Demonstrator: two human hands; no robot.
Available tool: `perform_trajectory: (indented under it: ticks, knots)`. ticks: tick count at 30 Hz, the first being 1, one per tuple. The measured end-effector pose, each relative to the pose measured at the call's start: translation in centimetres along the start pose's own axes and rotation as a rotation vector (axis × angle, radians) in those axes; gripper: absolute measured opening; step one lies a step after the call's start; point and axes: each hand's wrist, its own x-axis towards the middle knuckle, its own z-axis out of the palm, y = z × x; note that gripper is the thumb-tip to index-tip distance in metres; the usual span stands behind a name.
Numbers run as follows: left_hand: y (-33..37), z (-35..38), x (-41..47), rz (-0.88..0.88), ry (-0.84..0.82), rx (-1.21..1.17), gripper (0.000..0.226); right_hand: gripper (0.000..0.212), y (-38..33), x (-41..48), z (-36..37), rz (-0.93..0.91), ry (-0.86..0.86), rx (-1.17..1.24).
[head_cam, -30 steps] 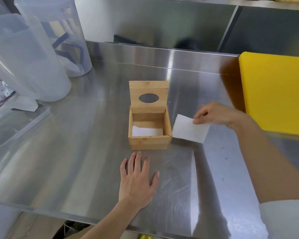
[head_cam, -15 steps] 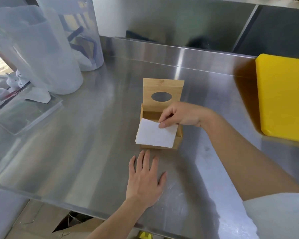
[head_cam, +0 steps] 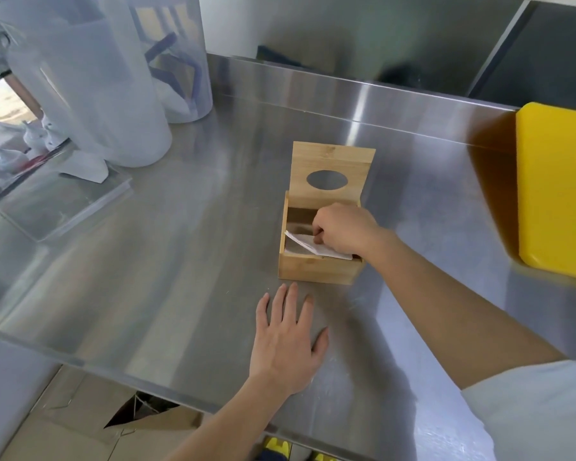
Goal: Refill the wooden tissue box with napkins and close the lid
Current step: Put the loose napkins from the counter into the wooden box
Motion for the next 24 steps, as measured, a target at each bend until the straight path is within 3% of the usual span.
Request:
perform_trajectory:
  ticks: [6, 15, 20, 24]
  knots:
    - [0.1, -0.1, 0.0, -0.001, 0.01, -0.003, 0.049, 0.013, -0.2, 0.2, 0.8, 0.007, 0.098, -0.144]
    - [0.1, -0.3, 0.0, -0.011, -0.031, 0.003, 0.05, 0.017, -0.4, 0.3, 1.2, 0.027, 0.084, -0.052]
    - [0.2, -0.5, 0.0, -0.019, -0.077, 0.001, 0.05, 0.013, -0.5, 0.2, 1.1, 0.024, 0.058, -0.115]
    - [0.1, -1.0, 0.1, -0.012, -0.094, -0.024, 0.049, 0.022, -0.2, -0.2, 0.2, 0.026, 0.085, 0.081]
